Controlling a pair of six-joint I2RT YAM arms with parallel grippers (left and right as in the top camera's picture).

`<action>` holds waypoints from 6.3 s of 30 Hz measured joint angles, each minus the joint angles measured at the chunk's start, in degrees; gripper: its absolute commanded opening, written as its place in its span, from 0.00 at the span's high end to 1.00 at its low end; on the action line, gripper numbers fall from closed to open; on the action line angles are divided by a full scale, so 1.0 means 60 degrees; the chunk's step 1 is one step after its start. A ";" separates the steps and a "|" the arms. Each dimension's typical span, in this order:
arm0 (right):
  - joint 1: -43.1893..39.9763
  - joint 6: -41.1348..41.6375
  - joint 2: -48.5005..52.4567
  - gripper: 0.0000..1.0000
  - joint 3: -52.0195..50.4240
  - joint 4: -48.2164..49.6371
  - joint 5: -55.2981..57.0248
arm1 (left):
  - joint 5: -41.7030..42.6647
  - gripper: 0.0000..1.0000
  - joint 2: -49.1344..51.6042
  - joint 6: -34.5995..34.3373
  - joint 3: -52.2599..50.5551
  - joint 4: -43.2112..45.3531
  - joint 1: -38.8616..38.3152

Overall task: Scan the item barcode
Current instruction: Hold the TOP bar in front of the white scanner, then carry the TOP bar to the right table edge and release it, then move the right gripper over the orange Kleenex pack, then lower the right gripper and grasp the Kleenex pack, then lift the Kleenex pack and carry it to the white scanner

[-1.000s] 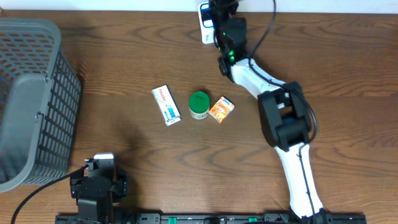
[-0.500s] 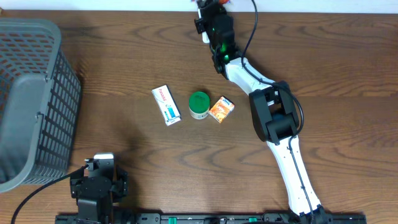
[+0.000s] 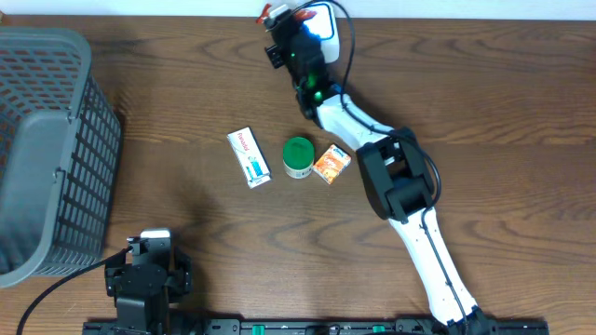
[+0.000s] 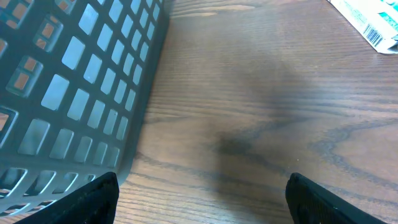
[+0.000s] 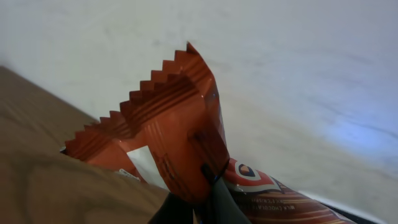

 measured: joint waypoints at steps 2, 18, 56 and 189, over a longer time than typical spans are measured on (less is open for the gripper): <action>0.0124 -0.0109 -0.0022 0.99 0.0004 -0.0346 0.0266 | 0.0000 0.14 0.0000 0.0000 0.0000 0.0000 0.0000; 0.0189 -0.0353 -0.4758 0.99 -0.0033 -0.8109 0.2350 | 0.0004 0.14 0.0000 0.0000 0.0000 0.0004 0.0000; -1.1023 0.4783 -0.6717 0.01 -0.5446 -1.4404 0.4805 | 0.0000 0.14 0.0000 0.0000 0.0000 0.0000 0.0000; -0.0073 0.5694 -0.6623 0.39 -0.4124 -1.6378 -0.3424 | 0.0000 0.14 0.0000 0.0000 0.0000 0.0000 0.0000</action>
